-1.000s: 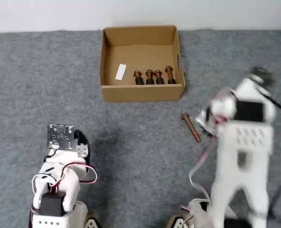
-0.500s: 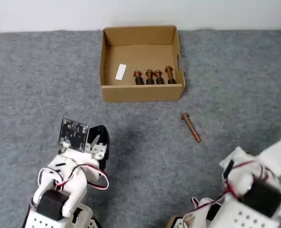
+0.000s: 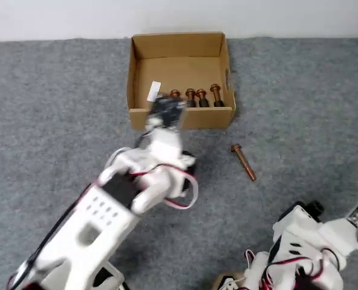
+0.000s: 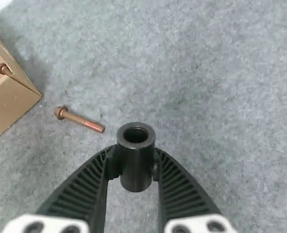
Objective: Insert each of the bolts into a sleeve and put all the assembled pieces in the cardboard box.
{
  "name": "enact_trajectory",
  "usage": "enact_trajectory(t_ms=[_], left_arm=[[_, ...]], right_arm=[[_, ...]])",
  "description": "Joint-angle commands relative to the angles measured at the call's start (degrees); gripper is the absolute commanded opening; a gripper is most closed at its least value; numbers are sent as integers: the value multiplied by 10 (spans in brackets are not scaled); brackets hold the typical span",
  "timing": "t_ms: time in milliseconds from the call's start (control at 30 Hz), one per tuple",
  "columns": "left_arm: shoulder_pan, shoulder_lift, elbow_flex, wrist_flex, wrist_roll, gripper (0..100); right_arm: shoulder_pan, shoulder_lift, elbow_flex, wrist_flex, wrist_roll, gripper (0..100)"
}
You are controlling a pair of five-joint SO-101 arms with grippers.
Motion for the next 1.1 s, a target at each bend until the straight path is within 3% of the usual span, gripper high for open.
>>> enact_trajectory(t_ms=[0, 300, 567, 800, 967, 1067], left_arm=[[18, 115, -102, 0, 5, 6], [25, 389, -335, 46, 105, 6], [30, 548, -527, 76, 184, 8], [46, 636, -613, 76, 190, 14], [55, 668, -633, 85, 190, 137], [58, 685, -652, 105, 190, 152]], right_arm=[[10, -3, -3, -7, 3, 8], [10, -3, -3, -4, -11, 8], [10, -7, 18, -17, -18, 8], [11, -8, 46, -32, -19, 8], [11, -8, 46, -32, -19, 8], [11, -8, 46, -32, -19, 8]])
